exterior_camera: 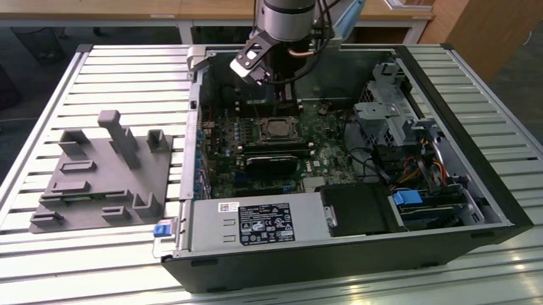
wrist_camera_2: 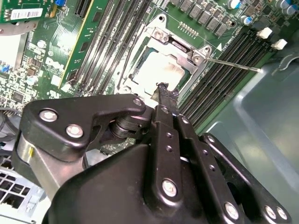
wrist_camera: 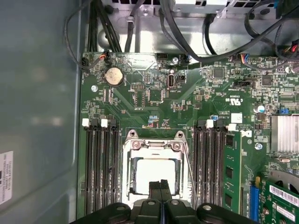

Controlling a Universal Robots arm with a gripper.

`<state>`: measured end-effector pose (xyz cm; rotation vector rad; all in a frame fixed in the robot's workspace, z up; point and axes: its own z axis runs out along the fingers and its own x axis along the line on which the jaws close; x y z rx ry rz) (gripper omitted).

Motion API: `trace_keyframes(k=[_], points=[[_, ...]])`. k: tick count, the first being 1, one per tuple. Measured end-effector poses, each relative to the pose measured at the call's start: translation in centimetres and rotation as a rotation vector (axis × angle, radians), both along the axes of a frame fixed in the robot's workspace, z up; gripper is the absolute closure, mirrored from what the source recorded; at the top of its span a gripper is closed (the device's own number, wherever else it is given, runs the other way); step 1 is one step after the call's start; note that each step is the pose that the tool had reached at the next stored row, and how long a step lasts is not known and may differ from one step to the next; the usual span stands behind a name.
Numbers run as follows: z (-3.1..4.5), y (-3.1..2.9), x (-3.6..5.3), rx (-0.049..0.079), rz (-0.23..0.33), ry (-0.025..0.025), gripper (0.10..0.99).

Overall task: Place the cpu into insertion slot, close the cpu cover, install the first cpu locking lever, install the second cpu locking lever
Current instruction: 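Install the first cpu locking lever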

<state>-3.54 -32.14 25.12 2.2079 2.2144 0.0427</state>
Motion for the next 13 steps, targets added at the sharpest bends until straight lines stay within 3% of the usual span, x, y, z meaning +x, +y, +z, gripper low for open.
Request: trace_keyframes(k=[13], points=[[2.36, 0.0, 0.0, 0.0, 0.0, 0.0001, 0.98]])
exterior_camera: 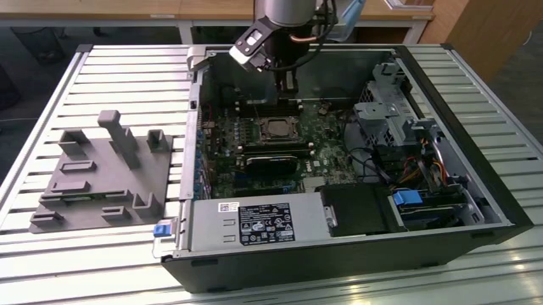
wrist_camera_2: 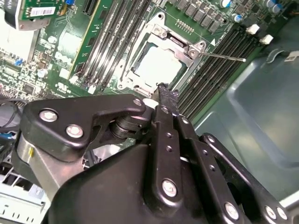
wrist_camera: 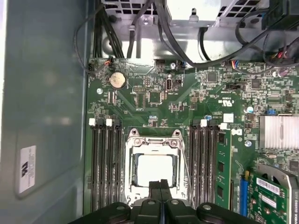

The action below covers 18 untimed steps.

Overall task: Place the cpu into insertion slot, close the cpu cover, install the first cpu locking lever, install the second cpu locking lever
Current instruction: 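Install the first cpu locking lever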

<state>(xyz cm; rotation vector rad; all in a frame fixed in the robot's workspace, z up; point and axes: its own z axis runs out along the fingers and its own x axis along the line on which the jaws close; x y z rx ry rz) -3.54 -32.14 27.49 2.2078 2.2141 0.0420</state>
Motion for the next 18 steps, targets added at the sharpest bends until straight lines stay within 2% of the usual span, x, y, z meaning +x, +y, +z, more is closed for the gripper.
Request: trace_keyframes(k=[4, 10, 18], points=[[0.16, 0.0, 0.0, 0.0, 0.009, -0.0002, 0.98], [0.16, 0.0, 0.0, 0.0, 0.112, 0.0, 0.98], [0.16, 0.0, 0.0, 0.0, 0.193, 0.0, 0.98]])
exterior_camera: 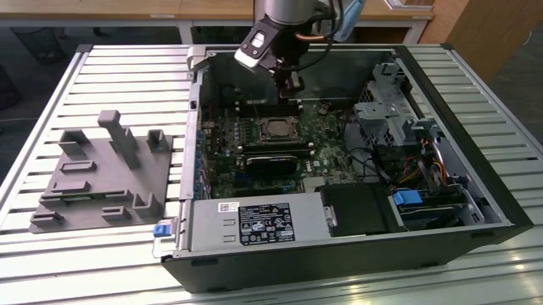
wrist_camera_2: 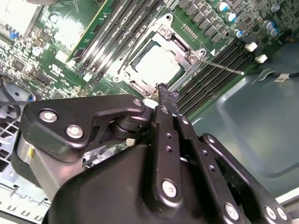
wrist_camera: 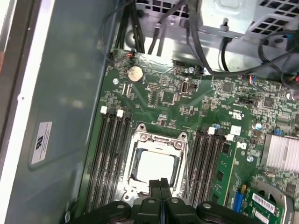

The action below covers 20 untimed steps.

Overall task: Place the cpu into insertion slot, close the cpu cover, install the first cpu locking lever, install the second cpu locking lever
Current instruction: 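Install the first cpu locking lever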

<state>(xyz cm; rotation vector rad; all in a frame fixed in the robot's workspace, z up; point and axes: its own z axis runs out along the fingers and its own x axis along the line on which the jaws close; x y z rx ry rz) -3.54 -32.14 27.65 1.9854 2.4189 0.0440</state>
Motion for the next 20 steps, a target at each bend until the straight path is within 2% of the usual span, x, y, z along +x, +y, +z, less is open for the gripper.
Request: trace_keyframes(k=[11, 20], points=[[0.0, 0.0, 0.0, 0.0, 0.115, 0.0, 0.98], [0.0, 0.0, 0.0, 0.0, 0.266, 0.0, 0.98]])
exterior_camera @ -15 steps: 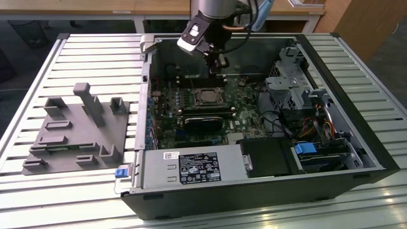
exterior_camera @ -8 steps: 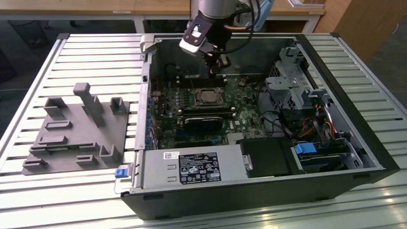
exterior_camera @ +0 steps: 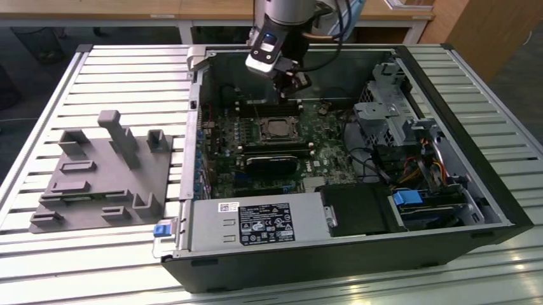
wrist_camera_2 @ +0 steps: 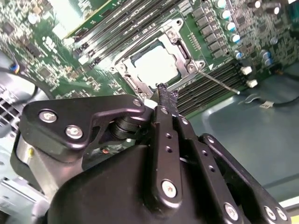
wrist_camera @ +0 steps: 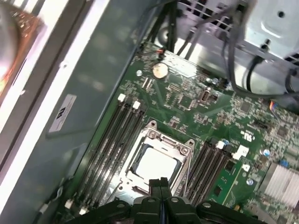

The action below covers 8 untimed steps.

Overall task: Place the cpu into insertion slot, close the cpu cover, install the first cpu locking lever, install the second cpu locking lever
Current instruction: 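Install the first cpu locking lever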

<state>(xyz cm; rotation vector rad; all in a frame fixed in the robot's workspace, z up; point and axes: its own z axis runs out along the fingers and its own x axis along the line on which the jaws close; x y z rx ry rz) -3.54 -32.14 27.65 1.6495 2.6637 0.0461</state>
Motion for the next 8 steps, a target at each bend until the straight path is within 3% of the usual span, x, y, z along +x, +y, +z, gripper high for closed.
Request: trace_keyframes(k=[8], points=[[0.0, 0.0, 0.0, 0.0, 0.133, 0.0, 0.98]])
